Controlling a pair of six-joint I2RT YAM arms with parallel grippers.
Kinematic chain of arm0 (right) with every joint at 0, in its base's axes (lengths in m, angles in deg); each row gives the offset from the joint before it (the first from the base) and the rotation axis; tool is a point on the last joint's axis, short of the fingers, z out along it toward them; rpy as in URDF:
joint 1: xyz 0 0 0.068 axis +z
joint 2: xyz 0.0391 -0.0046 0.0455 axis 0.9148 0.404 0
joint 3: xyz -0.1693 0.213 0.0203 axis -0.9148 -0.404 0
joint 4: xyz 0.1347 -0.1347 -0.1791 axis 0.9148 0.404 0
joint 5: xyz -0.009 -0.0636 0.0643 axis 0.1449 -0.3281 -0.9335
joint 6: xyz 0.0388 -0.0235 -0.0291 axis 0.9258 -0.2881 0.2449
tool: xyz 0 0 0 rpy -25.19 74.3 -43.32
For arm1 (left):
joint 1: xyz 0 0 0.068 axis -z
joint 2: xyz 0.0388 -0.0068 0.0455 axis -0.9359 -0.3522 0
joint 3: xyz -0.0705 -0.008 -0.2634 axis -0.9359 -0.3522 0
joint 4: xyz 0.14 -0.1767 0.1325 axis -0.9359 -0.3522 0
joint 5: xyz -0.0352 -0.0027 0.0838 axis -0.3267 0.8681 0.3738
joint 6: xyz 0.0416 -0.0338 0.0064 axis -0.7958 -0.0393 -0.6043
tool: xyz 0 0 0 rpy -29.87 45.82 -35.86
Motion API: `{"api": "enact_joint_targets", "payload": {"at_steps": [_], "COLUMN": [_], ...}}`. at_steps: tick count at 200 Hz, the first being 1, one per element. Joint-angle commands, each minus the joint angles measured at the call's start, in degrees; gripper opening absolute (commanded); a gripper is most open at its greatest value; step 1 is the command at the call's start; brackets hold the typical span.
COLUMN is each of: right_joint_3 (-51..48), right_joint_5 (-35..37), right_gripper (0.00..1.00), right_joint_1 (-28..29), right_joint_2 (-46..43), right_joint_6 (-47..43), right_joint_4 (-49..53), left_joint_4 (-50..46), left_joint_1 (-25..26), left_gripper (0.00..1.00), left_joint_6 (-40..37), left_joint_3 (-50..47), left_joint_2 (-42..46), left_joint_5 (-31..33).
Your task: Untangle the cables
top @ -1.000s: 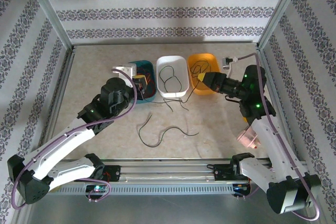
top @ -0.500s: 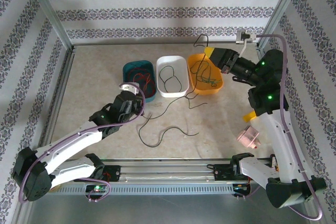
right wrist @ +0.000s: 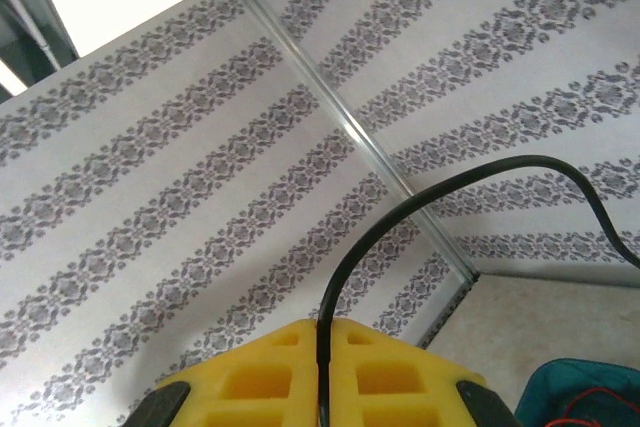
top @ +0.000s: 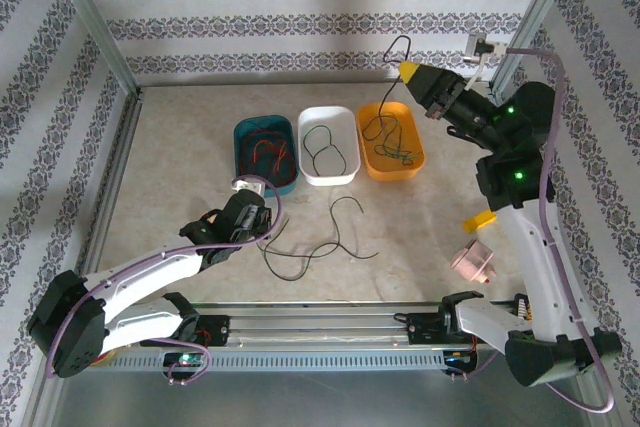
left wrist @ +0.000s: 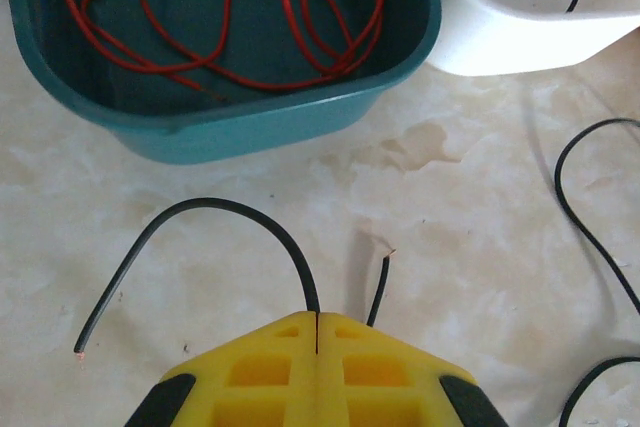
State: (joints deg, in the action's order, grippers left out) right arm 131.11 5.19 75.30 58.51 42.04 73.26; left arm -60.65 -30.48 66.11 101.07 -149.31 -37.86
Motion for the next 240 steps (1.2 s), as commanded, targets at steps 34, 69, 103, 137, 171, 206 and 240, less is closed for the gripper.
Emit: {"api": "enact_joint_targets", "payload": {"at_steps": [34,69,103,137,171,206,240], "right_joint_3": [2.4,7.0,8.8,9.4,7.3,2.0,-1.1], "right_joint_5": [6.2,8.8,9.4,9.8,10.1,10.7,11.4], "right_gripper": [0.08,0.08,0.08,0.08,0.07,0.07,0.07], "right_joint_1": [2.5,3.1,5.0,7.4,8.7,9.8,10.0], "right_joint_2": [10.6,18.0,24.5,30.8,34.6,37.6,42.2], "right_joint_6": [-3.9,-7.7,-8.9,-10.4,-10.7,-10.6,-9.3], "right_joint_4": [-1.1,0.4,0.4,0.5,1.0,0.6,0.8], "left_joint_4": [0.6,0.4,0.1,-0.1,0.0,0.8,0.8], "left_joint_1": [0.1,0.3,0.4,0.4,0.5,0.5,0.6], "left_gripper": [0.00,0.00,0.00,0.00,0.00,0.00,0.00], "left_joint_6": [0.9,0.4,0.3,0.2,-0.2,-0.2,-0.2], "left_joint_3": [1.8,3.4,3.7,4.1,4.8,4.8,5.3], "left_joint_2": [-0.5,-1.1,-1.0,-1.4,-1.9,-2.7,-3.1], "left_joint_5": [0.5,-0.4,-0.3,-0.5,-0.6,-1.0,-1.2]}}
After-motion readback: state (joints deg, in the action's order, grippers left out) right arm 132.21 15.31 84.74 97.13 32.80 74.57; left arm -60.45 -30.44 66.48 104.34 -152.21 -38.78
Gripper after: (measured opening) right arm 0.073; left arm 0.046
